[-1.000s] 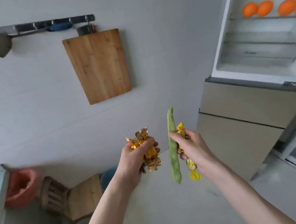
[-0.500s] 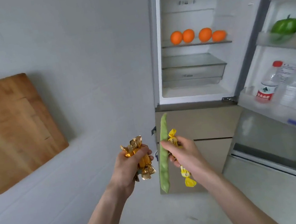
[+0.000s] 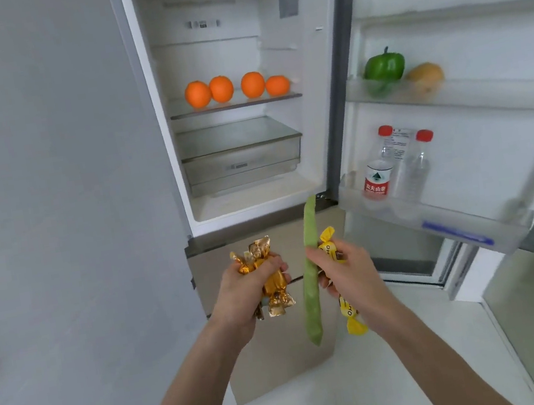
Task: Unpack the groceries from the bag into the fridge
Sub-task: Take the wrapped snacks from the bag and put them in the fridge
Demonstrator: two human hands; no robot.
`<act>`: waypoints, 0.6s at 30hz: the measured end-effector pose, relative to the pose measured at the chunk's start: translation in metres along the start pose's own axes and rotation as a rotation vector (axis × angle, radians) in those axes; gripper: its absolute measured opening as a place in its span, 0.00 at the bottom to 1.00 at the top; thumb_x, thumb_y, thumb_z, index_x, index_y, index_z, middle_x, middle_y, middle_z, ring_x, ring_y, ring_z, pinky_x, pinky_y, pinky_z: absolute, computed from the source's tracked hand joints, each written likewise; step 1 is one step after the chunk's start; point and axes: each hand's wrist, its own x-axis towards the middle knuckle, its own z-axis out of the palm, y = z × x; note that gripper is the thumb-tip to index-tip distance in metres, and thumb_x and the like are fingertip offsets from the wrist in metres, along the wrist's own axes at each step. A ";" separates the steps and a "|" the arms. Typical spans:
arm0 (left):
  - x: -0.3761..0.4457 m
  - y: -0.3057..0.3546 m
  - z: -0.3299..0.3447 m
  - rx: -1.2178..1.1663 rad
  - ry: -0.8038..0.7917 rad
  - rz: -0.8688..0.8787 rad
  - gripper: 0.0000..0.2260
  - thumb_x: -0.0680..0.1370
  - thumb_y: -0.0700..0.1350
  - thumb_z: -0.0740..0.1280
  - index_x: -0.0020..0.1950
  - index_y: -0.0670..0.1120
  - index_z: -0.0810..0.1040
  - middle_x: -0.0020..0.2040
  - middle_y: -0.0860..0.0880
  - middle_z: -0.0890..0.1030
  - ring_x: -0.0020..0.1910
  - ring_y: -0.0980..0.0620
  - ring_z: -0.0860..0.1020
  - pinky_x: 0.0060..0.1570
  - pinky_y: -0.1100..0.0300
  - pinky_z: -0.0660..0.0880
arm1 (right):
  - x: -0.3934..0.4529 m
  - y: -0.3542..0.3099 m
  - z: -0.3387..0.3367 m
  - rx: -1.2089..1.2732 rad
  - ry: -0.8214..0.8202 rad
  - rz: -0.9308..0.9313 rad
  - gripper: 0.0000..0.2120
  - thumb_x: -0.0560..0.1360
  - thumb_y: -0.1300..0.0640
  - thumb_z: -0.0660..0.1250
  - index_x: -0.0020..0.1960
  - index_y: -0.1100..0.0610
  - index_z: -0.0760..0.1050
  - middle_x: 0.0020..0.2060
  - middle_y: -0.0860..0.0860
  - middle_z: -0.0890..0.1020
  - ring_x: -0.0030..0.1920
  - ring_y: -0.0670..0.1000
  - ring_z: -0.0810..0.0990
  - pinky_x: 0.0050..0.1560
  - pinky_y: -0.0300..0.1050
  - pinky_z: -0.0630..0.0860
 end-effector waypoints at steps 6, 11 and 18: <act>0.078 0.030 0.063 0.052 -0.067 0.032 0.09 0.79 0.42 0.73 0.58 0.39 0.83 0.51 0.41 0.87 0.46 0.48 0.87 0.48 0.52 0.84 | 0.070 -0.003 -0.049 -0.034 0.117 -0.095 0.15 0.81 0.53 0.70 0.38 0.55 0.74 0.28 0.50 0.74 0.28 0.47 0.72 0.29 0.39 0.69; 0.142 0.061 0.113 0.095 -0.123 0.044 0.10 0.79 0.43 0.74 0.59 0.41 0.83 0.49 0.43 0.88 0.49 0.46 0.88 0.48 0.52 0.83 | 0.126 -0.027 -0.104 -0.070 0.232 -0.158 0.15 0.81 0.53 0.69 0.36 0.52 0.73 0.26 0.48 0.74 0.27 0.47 0.73 0.31 0.39 0.70; 0.195 0.093 0.187 0.108 -0.271 0.067 0.08 0.79 0.43 0.73 0.55 0.41 0.84 0.49 0.42 0.88 0.50 0.44 0.87 0.51 0.49 0.83 | 0.161 -0.075 -0.168 -0.035 0.353 -0.240 0.09 0.80 0.56 0.71 0.43 0.60 0.79 0.26 0.46 0.77 0.26 0.44 0.74 0.27 0.33 0.70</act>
